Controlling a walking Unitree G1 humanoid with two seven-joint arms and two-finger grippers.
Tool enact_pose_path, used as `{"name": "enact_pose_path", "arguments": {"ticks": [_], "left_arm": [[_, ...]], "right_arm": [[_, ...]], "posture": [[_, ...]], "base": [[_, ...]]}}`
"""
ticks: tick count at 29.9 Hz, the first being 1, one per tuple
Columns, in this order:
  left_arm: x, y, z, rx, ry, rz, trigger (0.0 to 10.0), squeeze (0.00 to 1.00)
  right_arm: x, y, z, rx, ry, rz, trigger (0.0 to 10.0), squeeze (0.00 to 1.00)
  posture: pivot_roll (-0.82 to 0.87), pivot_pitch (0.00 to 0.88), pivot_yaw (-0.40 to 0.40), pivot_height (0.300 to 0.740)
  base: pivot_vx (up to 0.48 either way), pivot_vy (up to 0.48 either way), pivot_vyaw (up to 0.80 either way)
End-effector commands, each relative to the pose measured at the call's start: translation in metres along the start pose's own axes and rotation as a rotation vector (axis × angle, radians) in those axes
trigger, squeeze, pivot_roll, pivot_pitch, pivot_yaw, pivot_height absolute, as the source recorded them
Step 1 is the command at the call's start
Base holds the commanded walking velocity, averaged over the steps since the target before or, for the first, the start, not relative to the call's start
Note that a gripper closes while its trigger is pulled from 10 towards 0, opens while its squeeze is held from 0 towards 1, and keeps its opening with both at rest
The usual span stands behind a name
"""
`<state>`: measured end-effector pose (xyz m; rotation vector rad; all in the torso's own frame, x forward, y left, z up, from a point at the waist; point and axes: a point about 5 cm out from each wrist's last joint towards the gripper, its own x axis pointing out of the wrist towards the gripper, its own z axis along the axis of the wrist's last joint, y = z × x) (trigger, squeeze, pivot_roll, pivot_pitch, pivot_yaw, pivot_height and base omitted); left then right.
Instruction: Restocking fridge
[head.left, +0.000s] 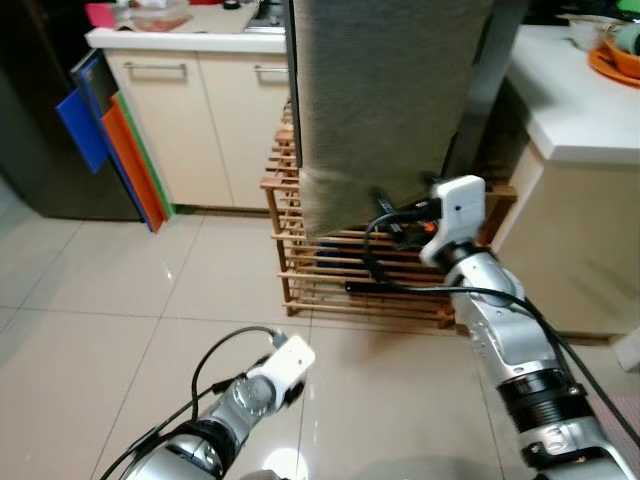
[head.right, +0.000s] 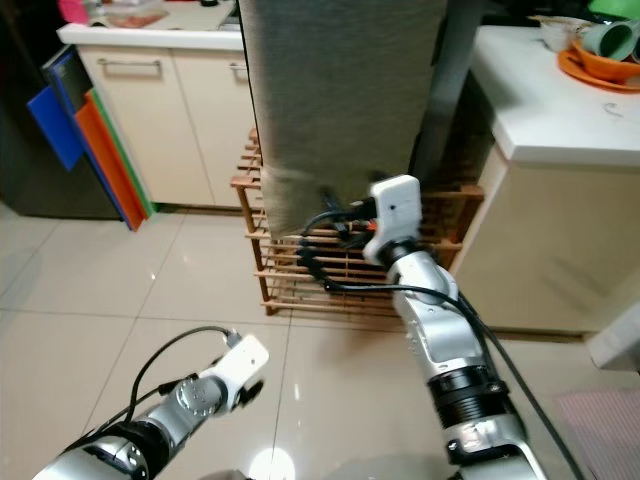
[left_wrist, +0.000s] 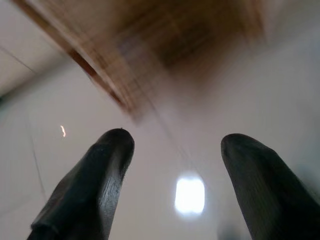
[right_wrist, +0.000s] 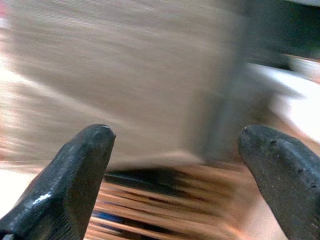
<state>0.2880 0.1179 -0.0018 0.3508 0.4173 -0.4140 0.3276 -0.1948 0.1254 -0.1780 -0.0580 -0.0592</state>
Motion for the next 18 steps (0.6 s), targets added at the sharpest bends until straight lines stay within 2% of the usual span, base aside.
{"name": "enact_pose_path", "arguments": {"ticks": [1,3,4,5,6,10,12,15,18], "left_arm": [[0.004,0.023,0.037,-0.061,-0.172,0.079,10.0,0.0],[-0.002,0.044,0.069,-0.183,-0.332,0.158,10.0,0.0],[-0.002,0.044,0.069,-0.183,-0.332,0.158,10.0,0.0],[-0.006,0.052,0.088,-0.233,-0.405,0.195,10.0,0.0],[-0.016,0.065,0.118,-0.29,-0.526,0.246,10.0,0.0],[-0.021,0.071,0.129,-0.302,-0.567,0.275,10.0,0.0],[-0.023,0.072,0.126,-0.305,-0.557,0.277,10.0,0.0],[-0.027,0.068,0.107,-0.376,-0.511,0.274,10.0,0.0],[-0.03,0.063,0.107,-0.336,-0.502,0.274,10.0,0.0]], "right_arm": [[-0.002,-0.012,-0.002,0.009,0.02,-0.106,10.0,0.0],[-0.012,-0.017,-0.009,0.091,0.047,-0.159,10.0,0.0],[-0.012,-0.017,-0.009,0.091,0.047,-0.159,10.0,0.0],[-0.019,-0.014,-0.013,0.127,0.041,-0.147,10.0,0.0],[-0.031,-0.008,-0.022,0.217,0.039,-0.124,10.0,0.0],[-0.037,-0.006,-0.031,0.244,0.054,-0.143,10.0,0.0],[-0.039,-0.004,-0.032,0.246,0.049,-0.144,10.0,0.0],[-0.04,0.003,-0.032,0.267,0.041,-0.134,10.0,0.0],[-0.04,0.004,-0.033,0.268,0.047,-0.129,10.0,0.0]], "posture": [[-0.05,0.0,0.024,0.74],[-0.04,0.0,0.018,0.74],[-0.04,0.0,0.018,0.74],[-0.03,0.0,0.015,0.74],[-0.03,0.0,0.017,0.74],[-0.02,0.0,0.018,0.74],[-0.02,0.0,0.025,0.74],[-0.02,0.0,0.029,0.74],[-0.02,0.0,0.029,0.74]], "base": [[0.0,0.0,0.0],[0.0,0.0,0.0],[0.0,0.0,0.0],[0.0,0.0,0.0],[0.0,0.0,0.0],[0.0,0.0,0.0],[0.0,0.0,0.0],[0.0,0.0,0.0],[0.0,0.0,0.0]]}}
